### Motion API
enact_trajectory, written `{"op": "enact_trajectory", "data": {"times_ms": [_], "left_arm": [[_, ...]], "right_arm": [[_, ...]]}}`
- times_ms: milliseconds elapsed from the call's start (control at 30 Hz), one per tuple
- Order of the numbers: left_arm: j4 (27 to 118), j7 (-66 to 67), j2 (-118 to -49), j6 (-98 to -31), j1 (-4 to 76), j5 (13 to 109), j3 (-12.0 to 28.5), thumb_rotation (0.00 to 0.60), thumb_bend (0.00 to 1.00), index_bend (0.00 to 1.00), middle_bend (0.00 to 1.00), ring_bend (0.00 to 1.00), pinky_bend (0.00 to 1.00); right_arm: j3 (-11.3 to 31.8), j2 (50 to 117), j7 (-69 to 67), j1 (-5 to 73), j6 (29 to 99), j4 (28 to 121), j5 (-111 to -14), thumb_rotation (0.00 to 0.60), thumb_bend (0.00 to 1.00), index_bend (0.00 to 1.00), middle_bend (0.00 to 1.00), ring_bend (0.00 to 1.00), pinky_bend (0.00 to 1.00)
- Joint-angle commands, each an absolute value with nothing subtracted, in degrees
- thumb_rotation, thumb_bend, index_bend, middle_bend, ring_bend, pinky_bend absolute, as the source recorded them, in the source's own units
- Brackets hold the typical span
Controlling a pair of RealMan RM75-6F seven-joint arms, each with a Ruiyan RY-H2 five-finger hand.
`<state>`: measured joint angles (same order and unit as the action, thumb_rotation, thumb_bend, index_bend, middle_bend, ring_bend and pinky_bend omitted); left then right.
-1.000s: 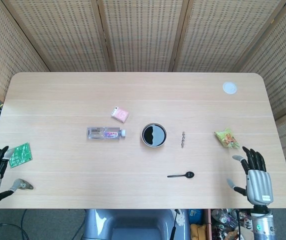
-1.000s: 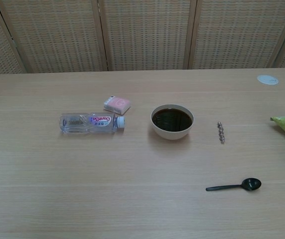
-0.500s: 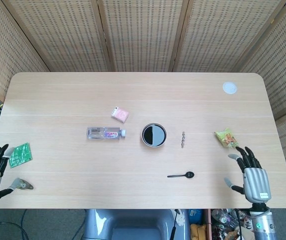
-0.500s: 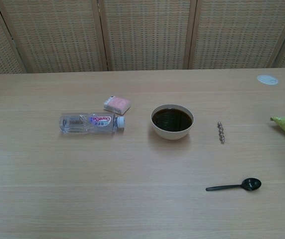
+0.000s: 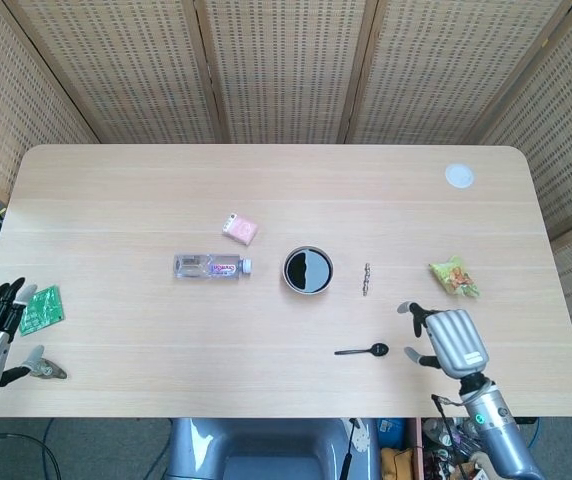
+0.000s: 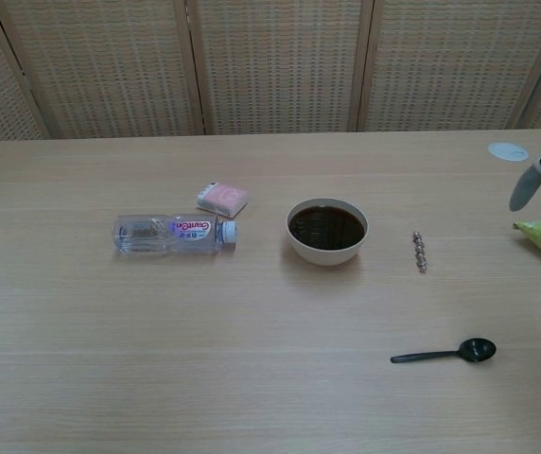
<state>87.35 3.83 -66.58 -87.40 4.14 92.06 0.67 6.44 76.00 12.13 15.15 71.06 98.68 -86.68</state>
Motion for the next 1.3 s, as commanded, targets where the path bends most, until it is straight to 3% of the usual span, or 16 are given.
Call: {"op": "enact_trajectory", "data": {"times_ms": [33, 300, 800, 1300], "left_arm": [[87.31, 4.13, -66.42, -87.00, 4.53, 91.85, 0.92, 0.600, 0.31, 0.00, 0.00, 0.00, 0.00], [87.26, 4.93, -66.32, -85.11, 6.06, 91.10, 1.62, 0.600, 0.31, 0.00, 0.00, 0.00, 0.00], [87.23, 5.01, -66.33, -84.05, 7.23, 90.90, 1.64, 0.600, 0.31, 0.00, 0.00, 0.00, 0.00], [86.90, 4.88, -66.57, -84.02, 7.82, 91.21, 1.31, 0.600, 0.31, 0.00, 0.00, 0.00, 0.00]], "right_arm": [[7.37, 77.79, 13.37, 17.13, 68.70, 98.29, -85.44, 0.600, 0.31, 0.48, 0.82, 0.85, 1.00], [7.82, 81.55, 16.42, 20.98, 64.13, 96.69, -83.09, 0.600, 0.32, 0.56, 0.90, 0.93, 1.00], [6.58, 88.82, 21.57, 24.88, 59.27, 91.18, -77.99, 0.600, 0.46, 0.57, 0.92, 0.95, 1.00], [5.24, 92.35, 24.25, 27.18, 56.23, 87.07, -73.09, 0.600, 0.49, 0.56, 0.92, 0.95, 1.00]]}}
